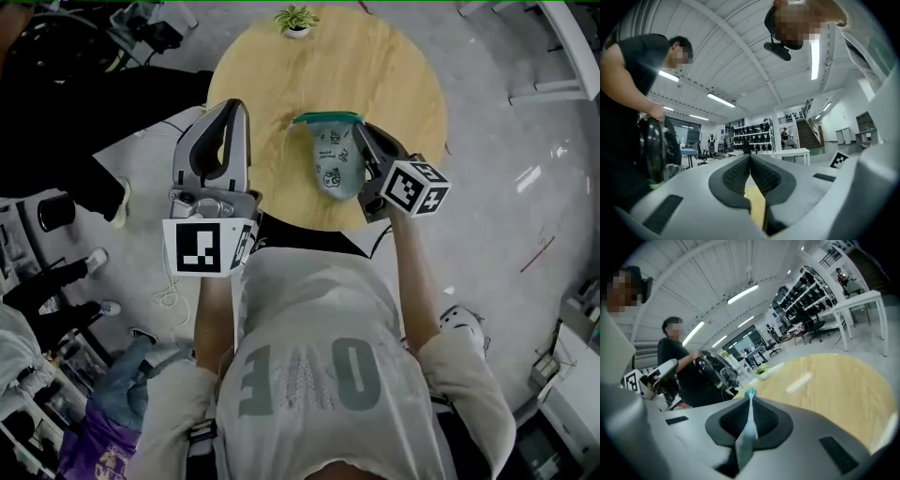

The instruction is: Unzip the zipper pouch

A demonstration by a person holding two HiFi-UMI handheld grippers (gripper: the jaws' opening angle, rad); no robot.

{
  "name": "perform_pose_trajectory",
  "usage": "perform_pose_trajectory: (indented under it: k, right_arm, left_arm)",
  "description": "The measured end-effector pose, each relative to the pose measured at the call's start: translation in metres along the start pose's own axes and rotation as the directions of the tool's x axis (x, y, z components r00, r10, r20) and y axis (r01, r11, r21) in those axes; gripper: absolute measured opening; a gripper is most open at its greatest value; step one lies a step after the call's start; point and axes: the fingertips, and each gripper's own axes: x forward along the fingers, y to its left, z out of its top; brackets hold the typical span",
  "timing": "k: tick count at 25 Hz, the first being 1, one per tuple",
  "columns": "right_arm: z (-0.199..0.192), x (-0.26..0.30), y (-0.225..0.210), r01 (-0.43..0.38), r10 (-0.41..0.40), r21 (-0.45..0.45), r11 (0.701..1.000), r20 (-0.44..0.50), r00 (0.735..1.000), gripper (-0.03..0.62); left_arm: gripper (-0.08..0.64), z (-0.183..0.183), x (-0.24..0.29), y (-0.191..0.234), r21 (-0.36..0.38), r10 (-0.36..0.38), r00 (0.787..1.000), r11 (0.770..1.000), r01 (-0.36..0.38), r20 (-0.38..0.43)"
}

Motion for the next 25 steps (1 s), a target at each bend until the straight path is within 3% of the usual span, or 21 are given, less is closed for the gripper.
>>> perform_pose_trajectory:
  k: [4, 10, 18, 21, 25]
  right_arm:
    - [-0.015, 0.009, -0.027, 0.118, -0.127, -0.142, 0.983, -0.057, 0.990, 0.037]
    - [-0.034, 0.016, -0.050, 0.229, -0.270, -0.304, 0.925, -0.101, 0.957, 0.038]
    - [-0.058, 0.023, -0.068, 0.289, -0.372, -0.406, 0.867, -0.141, 0.917, 0.044]
    - [-0.063, 0.023, -0.073, 0.304, -0.397, -0.420, 0.855, -0.151, 0.906, 0.119]
    - [-0.064, 0.022, -0.075, 0.317, -0.407, -0.423, 0.849, -0.141, 0.902, 0.140]
  left_arm:
    - [0.029, -0.010, -0.001, 0.003, 0.000, -0.010, 1.000, 1.000, 0.010, -0.022]
    - [0.029, -0.022, -0.008, 0.005, -0.012, -0.025, 0.999, 1.000, 0.024, -0.046]
    - [0.029, -0.036, -0.018, 0.003, -0.021, -0.056, 0.997, 0.998, 0.055, -0.058]
    - [0.029, -0.037, -0.018, 0.003, -0.024, -0.062, 0.997, 0.998, 0.061, -0.056]
    - [0.030, -0.035, -0.021, 0.002, -0.017, -0.072, 0.997, 0.997, 0.071, -0.039]
